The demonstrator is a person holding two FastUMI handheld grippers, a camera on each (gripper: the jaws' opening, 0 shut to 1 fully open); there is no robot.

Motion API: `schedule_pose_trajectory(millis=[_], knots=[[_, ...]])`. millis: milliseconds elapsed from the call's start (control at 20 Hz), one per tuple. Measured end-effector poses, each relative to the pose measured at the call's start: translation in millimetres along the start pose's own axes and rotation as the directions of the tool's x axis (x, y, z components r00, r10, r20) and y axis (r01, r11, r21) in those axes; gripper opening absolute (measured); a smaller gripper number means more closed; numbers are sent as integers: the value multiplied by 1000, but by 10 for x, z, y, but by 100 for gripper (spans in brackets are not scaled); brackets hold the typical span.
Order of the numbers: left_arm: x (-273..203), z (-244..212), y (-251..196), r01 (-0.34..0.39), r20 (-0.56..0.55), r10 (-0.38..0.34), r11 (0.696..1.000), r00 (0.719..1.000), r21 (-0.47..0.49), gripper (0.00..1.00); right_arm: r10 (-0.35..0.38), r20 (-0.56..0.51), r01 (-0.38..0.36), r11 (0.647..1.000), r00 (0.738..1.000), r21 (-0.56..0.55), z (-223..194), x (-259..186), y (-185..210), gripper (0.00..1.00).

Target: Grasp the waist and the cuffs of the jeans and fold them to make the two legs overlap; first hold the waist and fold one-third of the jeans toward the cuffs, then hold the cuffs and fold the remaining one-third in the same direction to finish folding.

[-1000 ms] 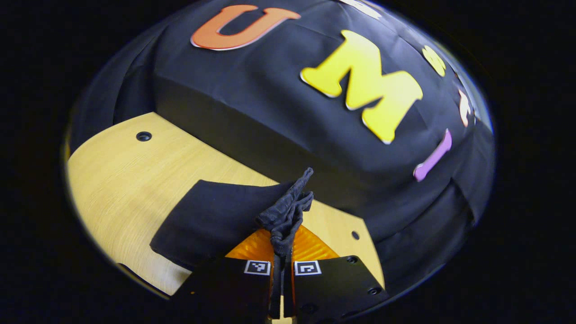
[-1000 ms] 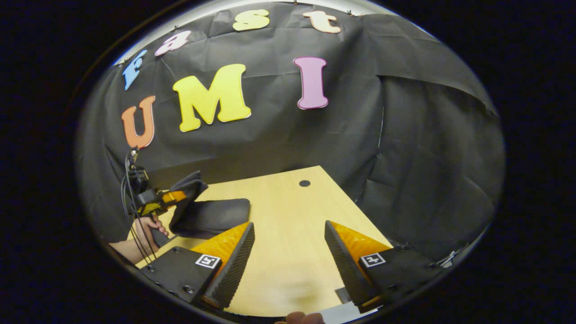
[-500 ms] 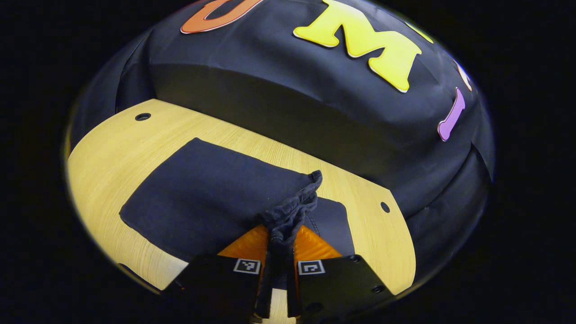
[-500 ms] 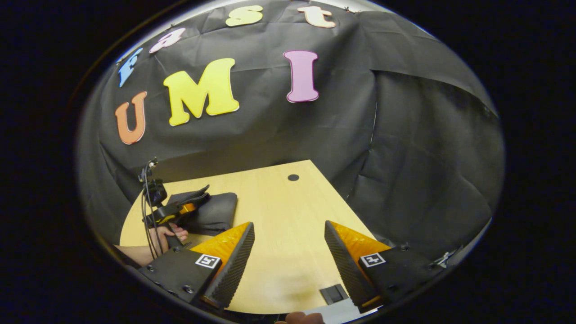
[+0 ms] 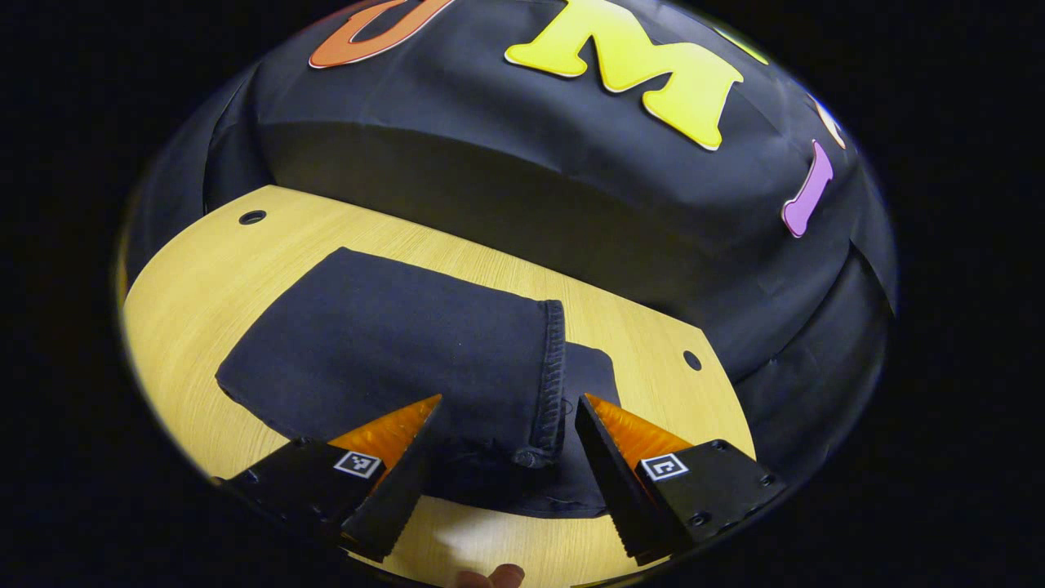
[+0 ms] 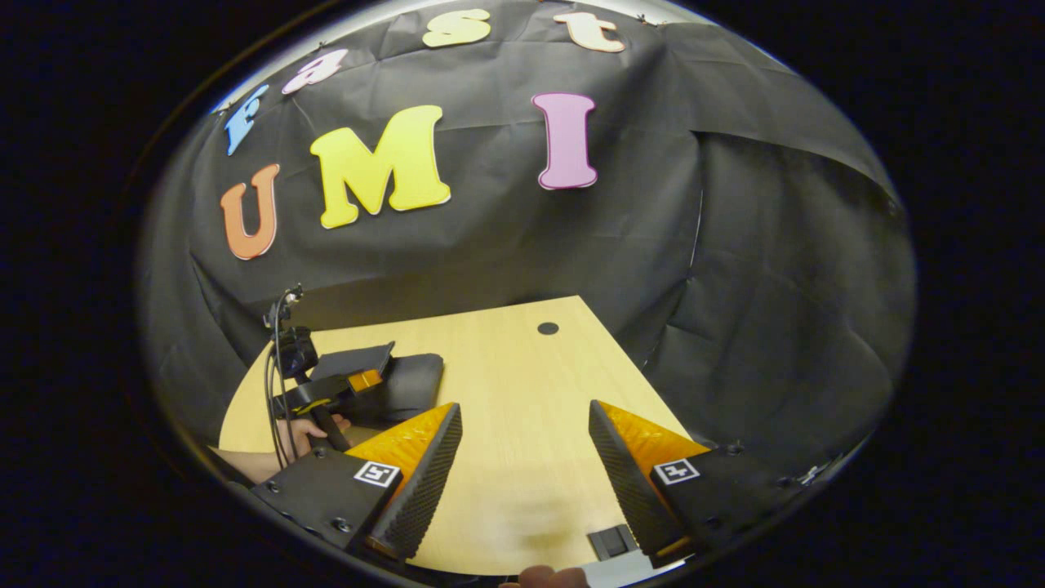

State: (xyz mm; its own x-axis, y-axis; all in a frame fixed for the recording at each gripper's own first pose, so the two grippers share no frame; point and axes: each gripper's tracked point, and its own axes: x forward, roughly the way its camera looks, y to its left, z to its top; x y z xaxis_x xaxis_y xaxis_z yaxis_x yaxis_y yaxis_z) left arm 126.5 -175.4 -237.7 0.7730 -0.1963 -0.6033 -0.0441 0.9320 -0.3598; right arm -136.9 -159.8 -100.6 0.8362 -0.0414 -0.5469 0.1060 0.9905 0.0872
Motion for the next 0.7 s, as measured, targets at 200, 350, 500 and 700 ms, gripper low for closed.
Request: schedule_pose_trajectory(millis=[200,350,500,700], knots=[[-500,635,-38,22,143,-35,995,989,96,99,49,66,-50,999,997,0,227,69,286,97],[-1111,1392,20,-2,303,-54,984,952,180,99,116,131,-113,993,984,-29,484,126,678,94],[-1766,2040,108,-63,461,-54,970,886,236,98,184,229,-171,983,956,-74,889,116,1157,100],[-2426,2374,263,-120,546,-31,964,837,239,98,256,333,-222,965,908,-137,1247,10,1793,96]])
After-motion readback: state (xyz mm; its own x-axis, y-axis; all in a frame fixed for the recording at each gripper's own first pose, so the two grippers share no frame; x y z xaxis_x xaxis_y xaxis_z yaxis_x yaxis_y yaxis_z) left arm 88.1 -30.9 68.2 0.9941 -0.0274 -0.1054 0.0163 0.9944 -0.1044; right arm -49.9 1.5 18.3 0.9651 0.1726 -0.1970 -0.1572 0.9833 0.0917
